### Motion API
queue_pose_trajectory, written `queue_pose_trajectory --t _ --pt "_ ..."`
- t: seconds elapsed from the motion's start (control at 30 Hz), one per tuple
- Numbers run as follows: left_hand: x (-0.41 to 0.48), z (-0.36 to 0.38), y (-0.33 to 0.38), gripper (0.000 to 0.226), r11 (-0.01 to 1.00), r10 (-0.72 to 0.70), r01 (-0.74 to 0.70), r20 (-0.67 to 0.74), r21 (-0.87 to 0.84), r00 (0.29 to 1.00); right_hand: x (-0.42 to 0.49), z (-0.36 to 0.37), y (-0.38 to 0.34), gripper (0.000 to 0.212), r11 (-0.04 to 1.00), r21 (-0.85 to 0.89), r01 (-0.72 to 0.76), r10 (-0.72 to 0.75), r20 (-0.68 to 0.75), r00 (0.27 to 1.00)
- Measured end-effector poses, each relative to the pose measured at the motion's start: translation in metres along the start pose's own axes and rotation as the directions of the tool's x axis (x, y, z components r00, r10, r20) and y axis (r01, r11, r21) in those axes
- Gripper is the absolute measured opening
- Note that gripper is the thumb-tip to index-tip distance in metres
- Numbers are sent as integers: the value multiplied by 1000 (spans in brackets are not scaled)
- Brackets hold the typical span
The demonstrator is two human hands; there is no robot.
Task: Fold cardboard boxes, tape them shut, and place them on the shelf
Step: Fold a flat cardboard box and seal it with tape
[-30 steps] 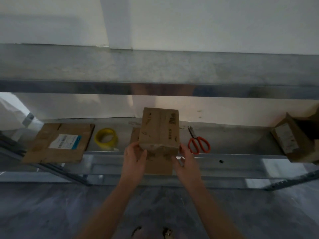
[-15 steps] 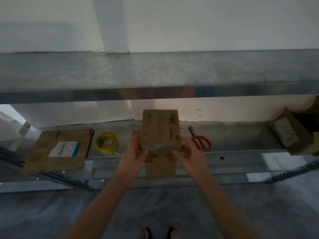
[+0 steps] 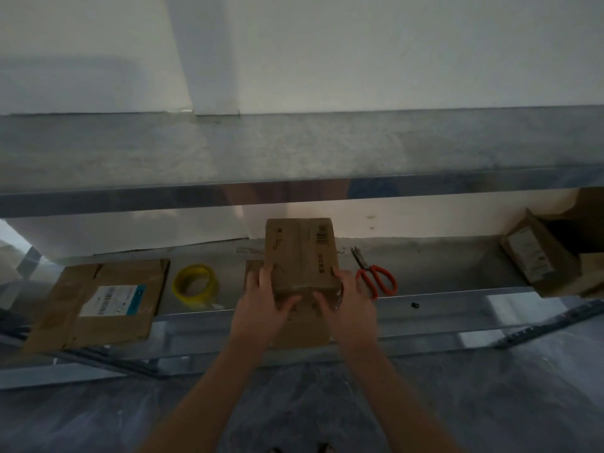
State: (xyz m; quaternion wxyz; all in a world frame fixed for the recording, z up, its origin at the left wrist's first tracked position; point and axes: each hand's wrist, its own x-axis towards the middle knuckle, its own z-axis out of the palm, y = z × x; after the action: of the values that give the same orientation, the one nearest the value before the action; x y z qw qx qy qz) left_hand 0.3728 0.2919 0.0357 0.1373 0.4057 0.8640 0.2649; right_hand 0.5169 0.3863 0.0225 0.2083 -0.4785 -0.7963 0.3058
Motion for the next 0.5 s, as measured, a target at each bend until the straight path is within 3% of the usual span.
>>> queue_pose_trajectory --t 0.1,0.27,0.33,0.43,0.5 --pt "3 7 9 73 999 -1 1 -15 -48 1000 4 -6 1 57 1000 10 19 -19 23 1000" --pt "9 -16 -4 88 988 45 -15 191 -154 981 18 -48 20 61 990 138 -17 -34 362 931" --pt "11 -16 1 88 996 27 -11 188 -84 982 21 -55 13 57 994 103 -33 -6 351 936" --pt "12 -3 13 81 1000 -8 6 82 23 997 20 -39 0 50 997 -42 59 -49 209 977" --pt "12 -2 6 82 1000 10 -10 87 2 996 19 -29 2 49 994 -66 84 -70 195 978"
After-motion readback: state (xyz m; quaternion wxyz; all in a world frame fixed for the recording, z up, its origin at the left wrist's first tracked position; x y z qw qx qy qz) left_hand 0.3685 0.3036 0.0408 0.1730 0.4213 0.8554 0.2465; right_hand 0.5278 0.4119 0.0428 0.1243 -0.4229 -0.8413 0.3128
